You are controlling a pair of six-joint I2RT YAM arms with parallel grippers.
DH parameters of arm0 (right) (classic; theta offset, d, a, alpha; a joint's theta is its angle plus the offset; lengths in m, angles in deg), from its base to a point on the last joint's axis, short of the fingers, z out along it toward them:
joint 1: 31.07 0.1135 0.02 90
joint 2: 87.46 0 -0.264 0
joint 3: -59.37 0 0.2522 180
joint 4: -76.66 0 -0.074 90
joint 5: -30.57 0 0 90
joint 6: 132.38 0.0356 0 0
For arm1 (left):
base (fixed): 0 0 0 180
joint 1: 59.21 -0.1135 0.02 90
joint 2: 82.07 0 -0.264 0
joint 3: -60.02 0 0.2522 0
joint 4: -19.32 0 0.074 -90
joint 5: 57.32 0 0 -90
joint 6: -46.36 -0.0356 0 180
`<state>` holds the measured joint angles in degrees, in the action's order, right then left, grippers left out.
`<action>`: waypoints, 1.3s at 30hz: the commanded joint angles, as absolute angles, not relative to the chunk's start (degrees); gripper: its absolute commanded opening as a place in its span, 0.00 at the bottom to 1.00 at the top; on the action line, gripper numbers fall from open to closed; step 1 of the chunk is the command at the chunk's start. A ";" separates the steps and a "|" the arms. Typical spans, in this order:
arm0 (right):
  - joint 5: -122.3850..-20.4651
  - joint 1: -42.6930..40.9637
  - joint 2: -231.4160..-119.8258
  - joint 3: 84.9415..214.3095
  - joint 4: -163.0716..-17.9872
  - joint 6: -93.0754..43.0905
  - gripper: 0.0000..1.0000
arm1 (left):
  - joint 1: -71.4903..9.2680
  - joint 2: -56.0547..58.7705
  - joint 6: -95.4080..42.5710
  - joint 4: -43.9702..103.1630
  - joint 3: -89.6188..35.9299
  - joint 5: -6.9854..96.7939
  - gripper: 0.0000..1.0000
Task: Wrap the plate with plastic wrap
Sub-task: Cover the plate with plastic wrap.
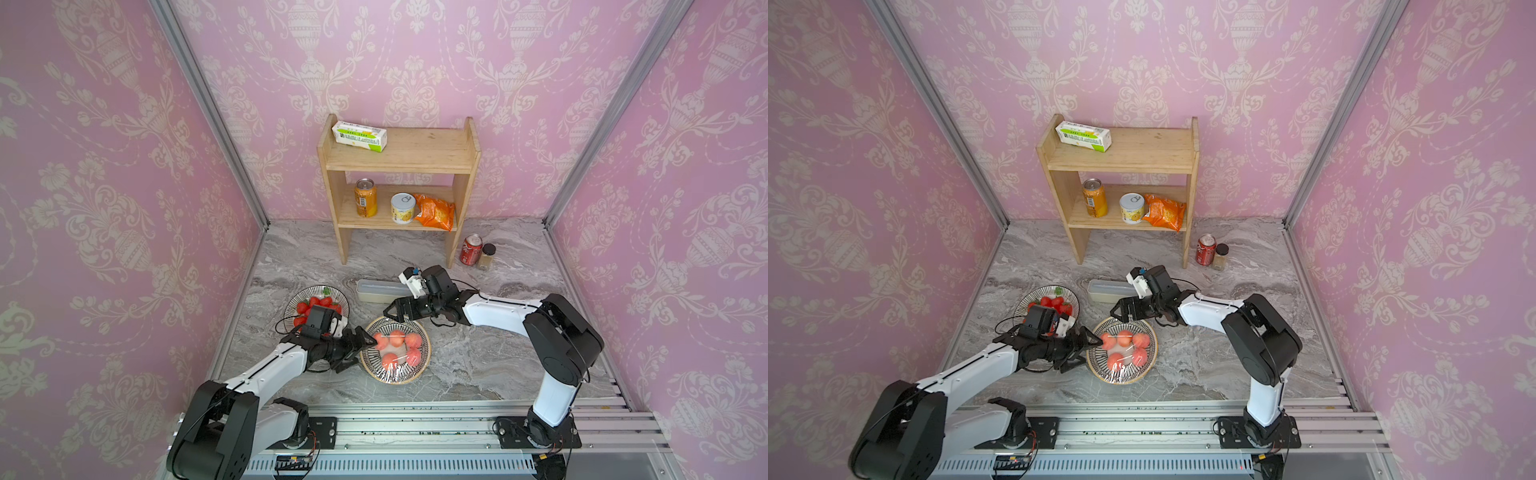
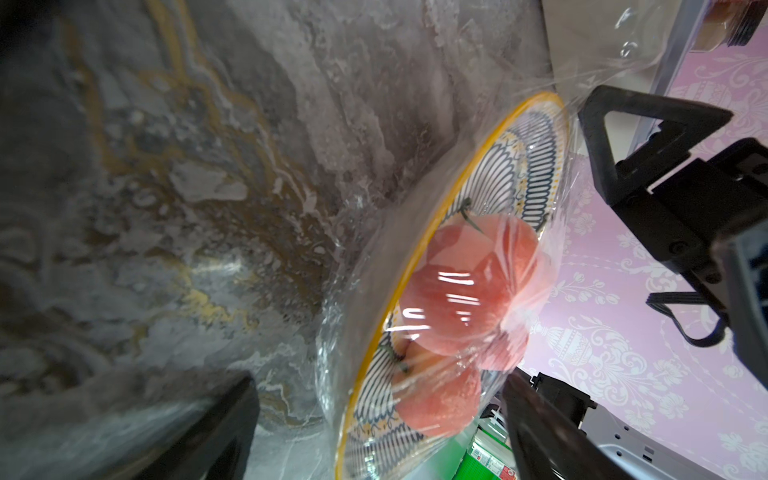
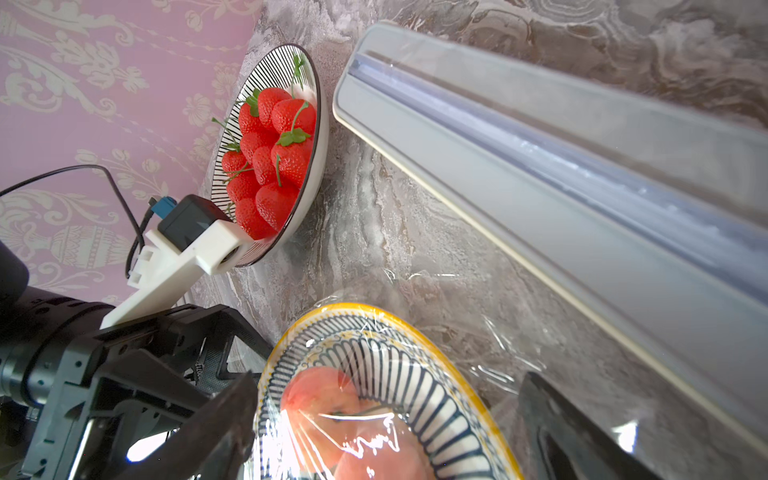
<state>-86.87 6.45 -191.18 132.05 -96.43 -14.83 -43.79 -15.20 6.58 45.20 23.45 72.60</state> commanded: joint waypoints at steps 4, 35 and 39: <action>-88.20 6.27 -190.48 130.03 -94.31 -14.73 1.00 | -44.30 -16.06 11.44 41.62 25.55 75.50 0.93; -86.05 8.04 -189.19 139.58 -83.10 -19.79 1.00 | -43.25 -16.15 14.18 39.40 25.92 73.83 0.96; -86.77 8.19 -192.32 139.84 -84.68 -19.19 1.00 | -43.24 -16.57 14.34 39.45 26.53 74.72 0.95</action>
